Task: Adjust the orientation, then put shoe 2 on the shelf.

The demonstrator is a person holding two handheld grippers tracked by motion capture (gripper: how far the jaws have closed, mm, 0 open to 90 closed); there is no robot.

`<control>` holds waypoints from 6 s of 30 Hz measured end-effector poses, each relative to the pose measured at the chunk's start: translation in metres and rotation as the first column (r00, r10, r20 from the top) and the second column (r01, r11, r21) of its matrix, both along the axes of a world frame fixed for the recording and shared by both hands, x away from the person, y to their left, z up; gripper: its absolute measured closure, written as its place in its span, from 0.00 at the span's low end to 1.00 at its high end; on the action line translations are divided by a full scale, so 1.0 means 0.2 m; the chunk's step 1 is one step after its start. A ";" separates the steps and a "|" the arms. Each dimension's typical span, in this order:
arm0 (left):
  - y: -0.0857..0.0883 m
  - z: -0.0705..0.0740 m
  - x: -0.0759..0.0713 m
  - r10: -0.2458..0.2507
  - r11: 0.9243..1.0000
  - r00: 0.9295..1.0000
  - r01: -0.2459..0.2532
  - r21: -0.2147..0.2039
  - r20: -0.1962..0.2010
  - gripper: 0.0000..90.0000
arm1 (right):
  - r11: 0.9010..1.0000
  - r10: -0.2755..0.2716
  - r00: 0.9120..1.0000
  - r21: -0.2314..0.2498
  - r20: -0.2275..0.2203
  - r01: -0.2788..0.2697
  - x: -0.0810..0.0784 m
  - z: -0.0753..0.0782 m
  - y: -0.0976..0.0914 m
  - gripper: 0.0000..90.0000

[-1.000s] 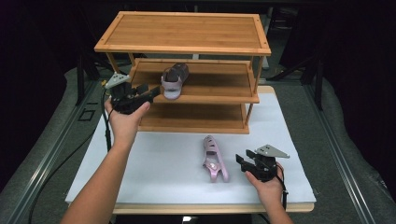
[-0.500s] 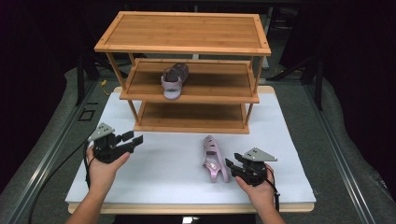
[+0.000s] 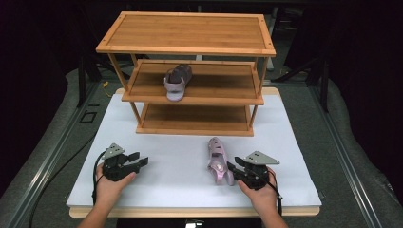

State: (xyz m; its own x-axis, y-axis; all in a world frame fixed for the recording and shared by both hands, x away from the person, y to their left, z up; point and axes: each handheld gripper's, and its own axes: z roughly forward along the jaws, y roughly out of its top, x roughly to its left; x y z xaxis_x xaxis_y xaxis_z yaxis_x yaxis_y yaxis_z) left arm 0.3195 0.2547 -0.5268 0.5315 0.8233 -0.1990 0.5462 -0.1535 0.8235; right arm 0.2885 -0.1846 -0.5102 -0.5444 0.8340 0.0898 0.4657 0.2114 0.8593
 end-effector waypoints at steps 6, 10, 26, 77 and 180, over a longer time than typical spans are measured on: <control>-0.02 -0.02 0.00 -0.014 1.000 1.000 0.014 0.010 -0.008 0.55 | 0.996 -0.091 0.995 -0.020 -0.043 0.090 0.03 -0.03 -0.10 0.74; -0.03 -0.03 0.00 -0.020 1.000 1.000 0.021 0.017 -0.021 0.55 | 0.992 -0.129 0.985 -0.015 -0.112 0.128 0.07 -0.07 -0.17 0.73; -0.04 -0.05 0.00 -0.015 1.000 0.999 0.016 0.012 -0.040 0.53 | 0.981 -0.127 0.959 -0.175 -0.254 0.084 0.13 0.22 -0.20 0.61; -0.02 -0.06 0.01 -0.014 1.000 0.997 0.014 -0.007 -0.080 0.53 | 0.866 -0.052 0.757 -0.407 -0.651 -0.291 0.47 0.17 0.01 0.92; 0.12 -0.04 0.03 0.053 0.997 0.997 -0.056 -0.049 -0.062 0.53 | 0.948 -0.314 0.946 0.020 -0.075 0.317 0.92 0.87 0.46 0.92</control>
State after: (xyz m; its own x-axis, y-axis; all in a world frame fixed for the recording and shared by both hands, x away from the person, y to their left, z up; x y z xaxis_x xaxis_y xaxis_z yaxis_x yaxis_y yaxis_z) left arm 0.3256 0.2780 -0.5348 0.4716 0.8387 -0.2723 0.6021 -0.0806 0.7943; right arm 0.4731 -0.0929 -0.3357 -0.2453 0.9583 0.1468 0.5631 0.0176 0.8262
